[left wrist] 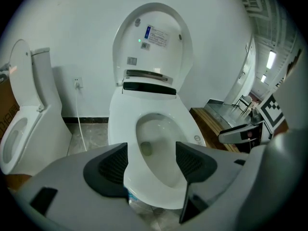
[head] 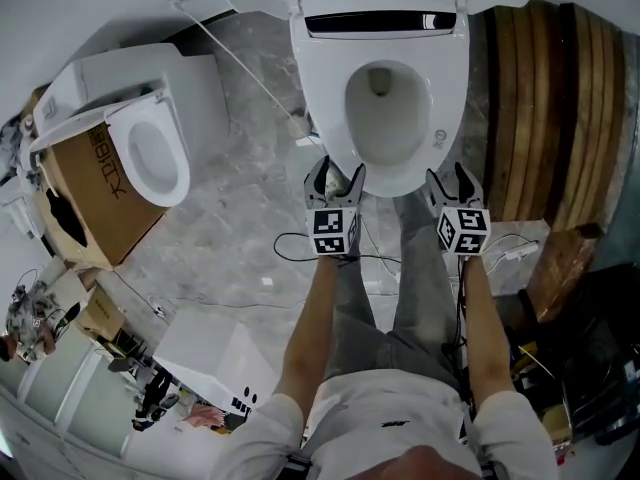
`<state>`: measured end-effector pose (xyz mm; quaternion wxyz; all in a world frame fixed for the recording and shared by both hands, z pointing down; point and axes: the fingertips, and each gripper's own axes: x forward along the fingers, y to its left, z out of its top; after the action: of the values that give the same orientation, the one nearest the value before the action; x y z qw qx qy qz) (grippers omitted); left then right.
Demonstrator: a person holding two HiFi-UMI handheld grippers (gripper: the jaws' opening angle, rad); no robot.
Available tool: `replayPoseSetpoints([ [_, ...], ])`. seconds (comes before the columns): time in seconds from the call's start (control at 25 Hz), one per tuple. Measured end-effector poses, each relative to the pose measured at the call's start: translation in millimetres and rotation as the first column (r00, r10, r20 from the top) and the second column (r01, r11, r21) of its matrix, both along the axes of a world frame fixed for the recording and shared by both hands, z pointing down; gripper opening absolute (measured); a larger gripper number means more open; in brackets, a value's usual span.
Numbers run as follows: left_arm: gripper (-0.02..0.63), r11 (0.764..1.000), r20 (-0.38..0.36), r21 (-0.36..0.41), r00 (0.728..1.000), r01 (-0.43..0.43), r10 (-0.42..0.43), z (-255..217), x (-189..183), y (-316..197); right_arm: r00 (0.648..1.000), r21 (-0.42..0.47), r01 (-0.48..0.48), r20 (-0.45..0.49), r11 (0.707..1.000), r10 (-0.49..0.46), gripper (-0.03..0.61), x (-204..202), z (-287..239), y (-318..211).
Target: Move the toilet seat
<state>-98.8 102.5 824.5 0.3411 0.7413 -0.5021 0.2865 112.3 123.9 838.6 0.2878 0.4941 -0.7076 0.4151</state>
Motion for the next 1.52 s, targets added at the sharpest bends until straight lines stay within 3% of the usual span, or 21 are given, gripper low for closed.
replayPoseSetpoints([
  [0.48, 0.326, 0.987, -0.021, -0.148, 0.997, 0.067, -0.071, 69.7, -5.7, 33.4, 0.999, -0.09, -0.049, 0.009, 0.995, 0.05, 0.31, 2.9, 57.0, 28.2],
  [1.0, 0.397, 0.955, -0.057, -0.276, 0.99, 0.11, -0.131, 109.2, -4.4, 53.6, 0.98, -0.203, -0.168, 0.073, 0.965, 0.186, 0.368, -5.6, 102.8, 50.9],
  [1.12, 0.402, 0.951, -0.066, -0.285, 0.987, 0.124, -0.149, 115.8, -2.1, 53.9, 0.978, -0.218, -0.165, 0.089, 0.962, 0.188, 0.368, -9.5, 110.0, 51.2],
  [1.36, 0.402, 0.941, -0.07, -0.329, 0.992, 0.079, -0.108, 130.1, 12.6, 63.5, 0.977, -0.26, -0.116, 0.145, 0.959, 0.157, 0.367, -24.9, 119.6, 52.1],
  [1.52, 0.4, 0.941, -0.068, -0.329, 0.991, 0.085, -0.114, 130.0, 11.0, 63.4, 0.981, -0.263, -0.112, 0.125, 0.958, 0.149, 0.365, -28.6, 120.1, 54.2],
])
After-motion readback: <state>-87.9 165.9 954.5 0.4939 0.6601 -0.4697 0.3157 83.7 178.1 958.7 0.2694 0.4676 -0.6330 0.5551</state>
